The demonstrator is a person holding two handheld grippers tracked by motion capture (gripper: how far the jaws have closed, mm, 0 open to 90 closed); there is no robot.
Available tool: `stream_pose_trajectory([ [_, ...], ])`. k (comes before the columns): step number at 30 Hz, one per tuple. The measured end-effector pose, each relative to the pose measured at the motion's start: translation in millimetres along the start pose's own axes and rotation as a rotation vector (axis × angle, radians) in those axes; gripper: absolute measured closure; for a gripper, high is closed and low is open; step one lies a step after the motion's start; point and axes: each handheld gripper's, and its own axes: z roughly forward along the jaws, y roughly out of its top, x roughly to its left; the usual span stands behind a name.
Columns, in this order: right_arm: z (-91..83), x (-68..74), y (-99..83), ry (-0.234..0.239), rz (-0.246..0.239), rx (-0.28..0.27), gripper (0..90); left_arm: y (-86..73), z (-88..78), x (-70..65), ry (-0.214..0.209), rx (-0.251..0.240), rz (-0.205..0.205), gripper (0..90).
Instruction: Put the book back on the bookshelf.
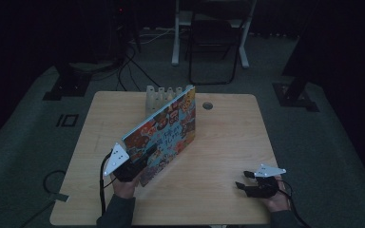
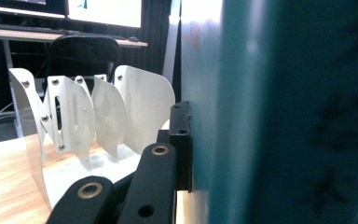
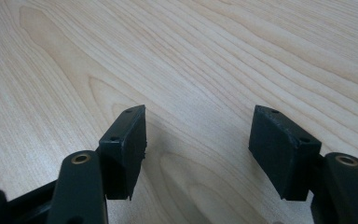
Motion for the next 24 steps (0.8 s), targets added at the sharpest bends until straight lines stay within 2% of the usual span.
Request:
stream_pose_trajectory([
  [24,0.0,0.2,-0.1,0.001,-0.001,0.0,35.8,6.3,-9.3,5.8,0.065,-0.037,-0.007,81.2],
])
